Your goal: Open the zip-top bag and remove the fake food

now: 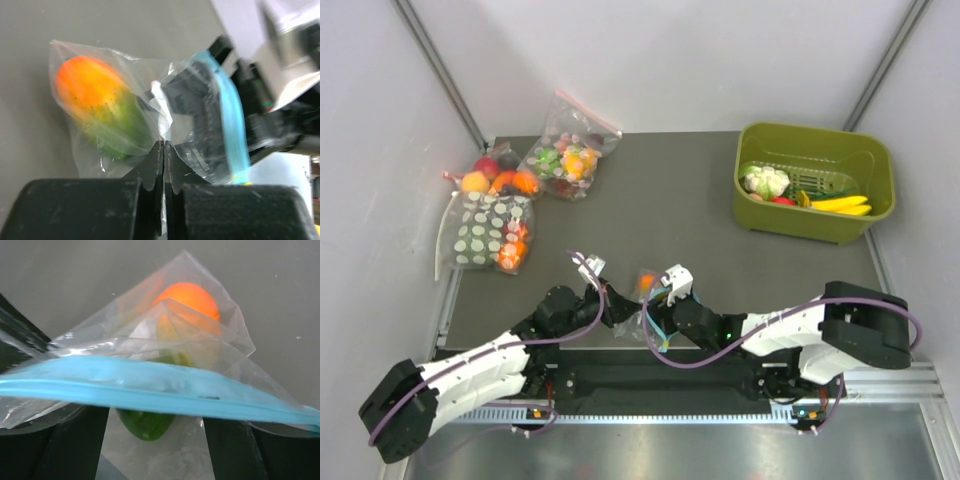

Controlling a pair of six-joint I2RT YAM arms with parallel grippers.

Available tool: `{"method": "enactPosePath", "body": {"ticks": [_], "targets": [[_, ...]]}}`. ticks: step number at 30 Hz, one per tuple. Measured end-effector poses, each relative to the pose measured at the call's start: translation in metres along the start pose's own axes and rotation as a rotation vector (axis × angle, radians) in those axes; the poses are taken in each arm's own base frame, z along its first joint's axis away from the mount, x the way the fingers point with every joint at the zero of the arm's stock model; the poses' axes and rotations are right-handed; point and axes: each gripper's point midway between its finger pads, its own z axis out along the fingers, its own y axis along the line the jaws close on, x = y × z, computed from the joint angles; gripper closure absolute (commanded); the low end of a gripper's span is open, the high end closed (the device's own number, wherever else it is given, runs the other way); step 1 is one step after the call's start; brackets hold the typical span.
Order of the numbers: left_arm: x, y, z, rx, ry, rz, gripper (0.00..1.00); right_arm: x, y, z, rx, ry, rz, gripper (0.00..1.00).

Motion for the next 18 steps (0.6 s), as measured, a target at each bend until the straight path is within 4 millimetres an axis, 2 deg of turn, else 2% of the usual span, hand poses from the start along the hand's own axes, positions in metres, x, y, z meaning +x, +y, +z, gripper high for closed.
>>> {"method": "enactPosePath", "body": {"ticks": [6,7,8,13,18], "targets": [[-0.003,-0.009,0.003,0.044,-0.011,-0.035,1.00,0.012,-0.002,0.005,0.013,0.024,0.002,0.23],[-0.001,-0.008,0.003,0.044,-0.005,-0.042,1.00,0.014,-0.003,0.006,0.015,0.028,0.002,0.13],[0.001,-0.007,0.004,0.044,0.000,-0.049,1.00,0.015,-0.003,0.006,0.017,0.031,0.004,0.12],[0.009,-0.002,0.005,0.040,0.016,-0.077,1.00,0.019,-0.001,0.008,0.020,0.033,0.011,0.09],[0.009,-0.003,0.006,0.047,0.015,-0.089,1.00,0.021,0.001,0.014,0.028,0.027,0.016,0.09]]}}
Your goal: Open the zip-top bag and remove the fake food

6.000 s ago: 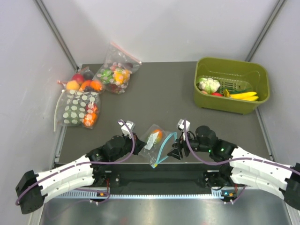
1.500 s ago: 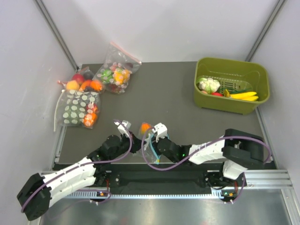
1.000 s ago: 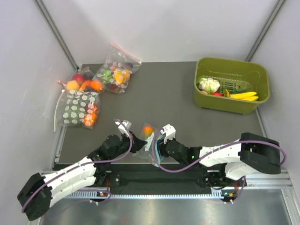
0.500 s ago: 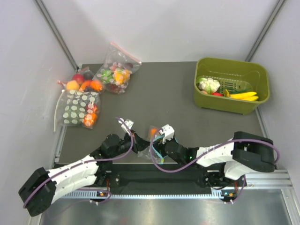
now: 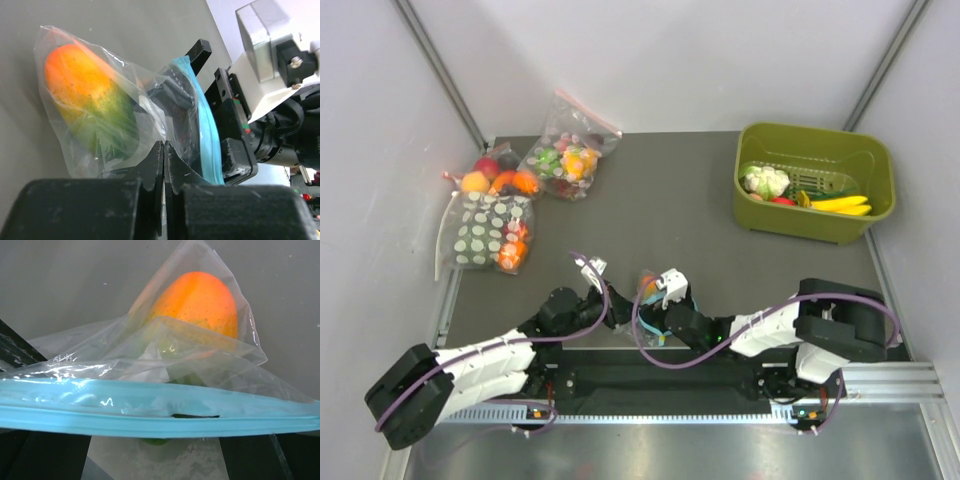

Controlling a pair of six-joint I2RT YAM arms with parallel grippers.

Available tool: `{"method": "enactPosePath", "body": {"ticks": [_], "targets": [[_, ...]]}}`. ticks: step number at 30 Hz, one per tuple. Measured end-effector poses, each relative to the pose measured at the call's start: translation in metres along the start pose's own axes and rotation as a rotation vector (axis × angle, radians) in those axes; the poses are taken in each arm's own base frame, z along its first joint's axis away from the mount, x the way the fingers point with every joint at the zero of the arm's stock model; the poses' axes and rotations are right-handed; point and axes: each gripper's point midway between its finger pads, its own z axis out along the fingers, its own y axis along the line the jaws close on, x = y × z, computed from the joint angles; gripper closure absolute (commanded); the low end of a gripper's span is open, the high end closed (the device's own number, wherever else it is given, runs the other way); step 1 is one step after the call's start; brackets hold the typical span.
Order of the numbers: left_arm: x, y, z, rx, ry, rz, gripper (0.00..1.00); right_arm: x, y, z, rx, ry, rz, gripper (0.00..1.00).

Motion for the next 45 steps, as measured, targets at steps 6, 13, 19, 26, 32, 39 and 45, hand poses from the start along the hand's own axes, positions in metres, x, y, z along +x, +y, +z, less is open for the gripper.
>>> {"method": "enactPosePath", "body": {"ticks": [6,13,19,26,32,39,45], "targets": [[-0.004,-0.003,0.001,0.013,-0.014,0.000,1.00,0.000,-0.001,0.003,0.030,-0.026,0.001,0.40],[-0.007,-0.004,-0.001,0.005,-0.034,0.015,1.00,-0.005,-0.008,-0.001,0.068,-0.041,-0.004,0.58],[-0.010,0.013,-0.005,-0.080,-0.061,0.059,1.00,-0.031,-0.004,-0.022,0.041,-0.071,0.010,0.59],[-0.011,0.030,-0.007,-0.167,-0.062,0.095,1.00,-0.048,-0.011,-0.051,0.015,-0.089,0.026,0.61],[-0.021,0.033,-0.002,-0.211,-0.072,0.130,1.00,-0.039,-0.013,-0.061,-0.009,-0.031,0.000,0.62],[-0.046,0.042,0.004,-0.309,-0.115,0.182,1.00,-0.022,-0.011,-0.070,-0.054,0.060,-0.034,0.64],[-0.067,0.057,0.008,-0.402,-0.140,0.214,1.00,-0.033,-0.002,-0.084,-0.124,0.052,-0.007,0.64]]}}
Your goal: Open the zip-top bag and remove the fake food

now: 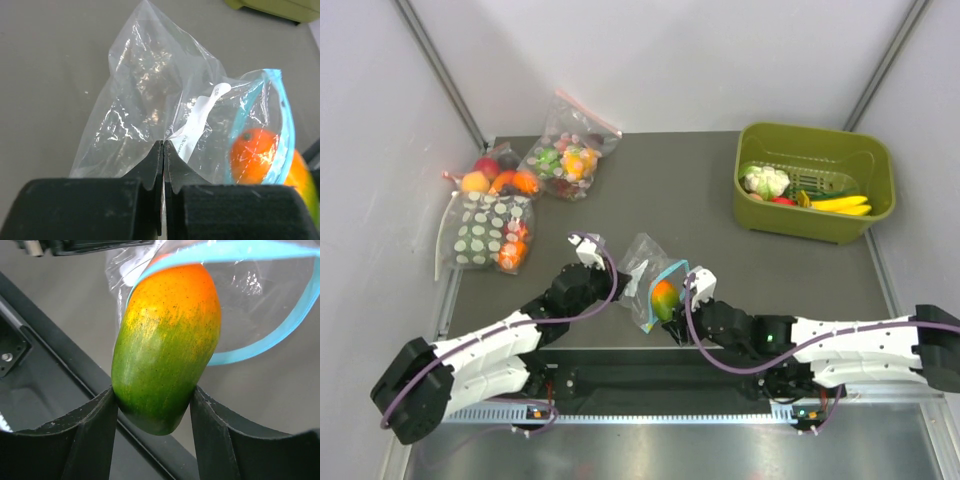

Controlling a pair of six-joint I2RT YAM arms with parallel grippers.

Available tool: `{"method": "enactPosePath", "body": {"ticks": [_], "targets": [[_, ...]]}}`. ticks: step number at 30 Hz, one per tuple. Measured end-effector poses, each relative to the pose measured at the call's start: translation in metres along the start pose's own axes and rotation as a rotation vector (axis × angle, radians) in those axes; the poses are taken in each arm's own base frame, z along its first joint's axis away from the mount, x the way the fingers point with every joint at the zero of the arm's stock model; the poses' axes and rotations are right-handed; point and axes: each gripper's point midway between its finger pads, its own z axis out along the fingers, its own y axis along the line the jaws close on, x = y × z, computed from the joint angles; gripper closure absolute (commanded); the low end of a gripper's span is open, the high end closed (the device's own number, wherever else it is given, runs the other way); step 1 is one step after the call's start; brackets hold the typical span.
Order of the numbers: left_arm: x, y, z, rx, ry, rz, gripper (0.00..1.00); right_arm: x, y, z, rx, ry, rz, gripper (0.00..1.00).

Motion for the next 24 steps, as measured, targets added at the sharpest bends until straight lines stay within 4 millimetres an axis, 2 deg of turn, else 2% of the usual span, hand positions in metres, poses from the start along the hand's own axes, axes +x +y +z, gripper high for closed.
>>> {"method": "enactPosePath", "body": {"ticks": [5,12,15,20,24], "targets": [[-0.008,0.015,0.004,-0.052,-0.008,0.009,1.00,-0.002,-0.001,-0.008,-0.007,0.002,0.010,0.65],[-0.032,0.034,0.005,-0.097,-0.053,0.002,1.00,-0.011,-0.017,-0.028,0.037,-0.018,0.014,0.65],[-0.038,0.036,0.007,-0.103,-0.059,0.007,1.00,-0.020,-0.027,-0.039,0.070,-0.053,0.016,0.65],[-0.035,0.034,0.009,-0.084,-0.034,0.010,1.00,-0.042,-0.044,-0.051,0.142,-0.110,-0.001,0.66],[-0.033,0.033,0.008,-0.074,-0.026,0.009,1.00,-0.069,-0.074,-0.052,0.245,-0.155,-0.008,0.66]]}}
